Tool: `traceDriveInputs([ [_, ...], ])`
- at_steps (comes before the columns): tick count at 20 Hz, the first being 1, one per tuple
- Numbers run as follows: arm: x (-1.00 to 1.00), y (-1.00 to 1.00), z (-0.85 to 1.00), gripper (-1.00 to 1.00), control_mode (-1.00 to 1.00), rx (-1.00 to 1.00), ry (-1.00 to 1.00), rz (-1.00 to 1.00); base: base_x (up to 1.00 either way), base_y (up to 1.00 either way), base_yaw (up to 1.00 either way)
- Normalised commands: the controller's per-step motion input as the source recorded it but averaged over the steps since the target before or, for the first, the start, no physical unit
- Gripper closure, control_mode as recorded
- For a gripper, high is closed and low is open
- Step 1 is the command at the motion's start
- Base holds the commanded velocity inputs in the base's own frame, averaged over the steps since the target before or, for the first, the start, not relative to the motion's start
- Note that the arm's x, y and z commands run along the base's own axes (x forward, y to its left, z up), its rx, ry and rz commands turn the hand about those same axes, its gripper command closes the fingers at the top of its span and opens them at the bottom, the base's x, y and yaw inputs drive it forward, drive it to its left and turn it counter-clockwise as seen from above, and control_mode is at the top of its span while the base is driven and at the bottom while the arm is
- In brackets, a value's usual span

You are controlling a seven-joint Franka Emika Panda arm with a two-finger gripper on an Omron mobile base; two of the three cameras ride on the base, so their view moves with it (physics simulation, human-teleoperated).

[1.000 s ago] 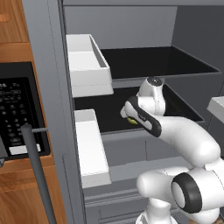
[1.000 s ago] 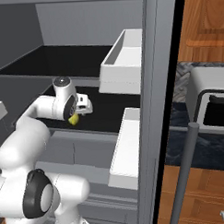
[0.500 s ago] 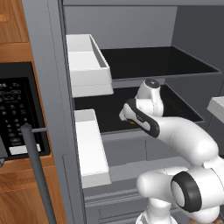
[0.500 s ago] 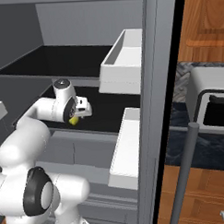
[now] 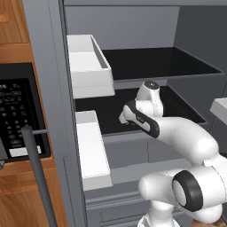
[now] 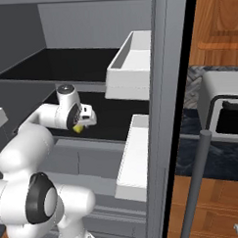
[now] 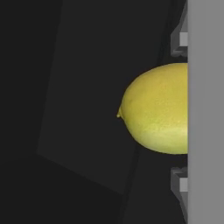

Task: Retrieve a lemon from the fridge and place it on the cutting board with the fish.

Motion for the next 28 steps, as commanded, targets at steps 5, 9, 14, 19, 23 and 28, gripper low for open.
traceDriveInputs([
  [5,0.00,0.00,-0.17,-1.00,-1.00,0.00,0.06,0.00,0.00,0.00,0.00],
  [9,0.01,0.01,-0.01,-1.00,-1.00,0.00,0.00,0.00,0.00,0.00,0.00],
  [14,0.10,0.00,0.00,-1.00,-1.00,0.00,0.00,0.00,0.00,0.00,0.00],
  [19,0.09,0.00,0.00,-1.00,-1.00,0.00,0.00,0.00,0.00,0.00,0.00],
  [23,0.06,0.00,0.00,-1.00,-1.00,0.00,0.00,0.00,0.00,0.00,0.00],
  [28,0.00,0.01,0.00,1.00,-1.00,0.00,0.00,0.00,0.00,0.00,0.00],
])
